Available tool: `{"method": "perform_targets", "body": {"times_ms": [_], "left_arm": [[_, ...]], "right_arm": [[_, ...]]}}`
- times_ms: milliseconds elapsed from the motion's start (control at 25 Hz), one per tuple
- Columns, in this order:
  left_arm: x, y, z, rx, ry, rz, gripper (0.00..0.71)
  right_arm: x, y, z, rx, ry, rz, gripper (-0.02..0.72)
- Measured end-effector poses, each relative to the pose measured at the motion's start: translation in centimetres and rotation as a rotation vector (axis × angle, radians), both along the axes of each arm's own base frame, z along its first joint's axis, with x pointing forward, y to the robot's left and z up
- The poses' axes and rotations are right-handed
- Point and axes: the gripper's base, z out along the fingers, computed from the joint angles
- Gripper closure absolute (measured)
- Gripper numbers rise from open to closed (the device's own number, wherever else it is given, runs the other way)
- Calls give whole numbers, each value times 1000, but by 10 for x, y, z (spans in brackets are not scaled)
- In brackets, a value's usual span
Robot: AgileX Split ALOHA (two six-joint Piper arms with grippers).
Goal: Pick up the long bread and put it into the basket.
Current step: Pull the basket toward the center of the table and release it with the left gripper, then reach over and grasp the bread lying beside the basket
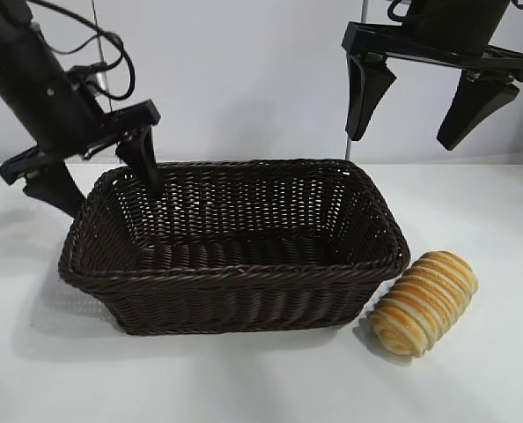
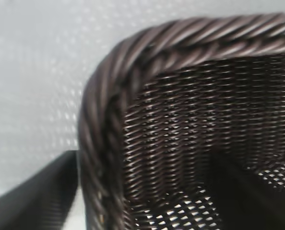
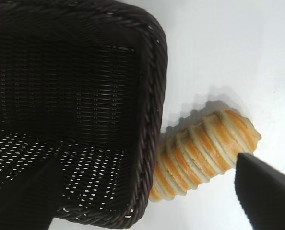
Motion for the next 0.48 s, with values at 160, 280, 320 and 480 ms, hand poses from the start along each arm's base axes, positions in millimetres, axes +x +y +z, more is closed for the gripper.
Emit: {"method": "perform_targets", "body": {"times_ms": [160, 280, 320, 480], "left_arm": [[-12, 7, 32, 30, -47, 40, 76], [-19, 9, 51, 14, -78, 73, 76], [-21, 10, 55, 10, -87, 80, 76], [-23, 10, 58, 7, -86, 90, 76]], "right_arm": [[-1, 0, 0, 4, 14, -19, 8], [-2, 0, 0, 0, 28, -17, 8], [-2, 0, -1, -1, 31, -17, 8], [-3, -1, -1, -3, 38, -16, 8]]}}
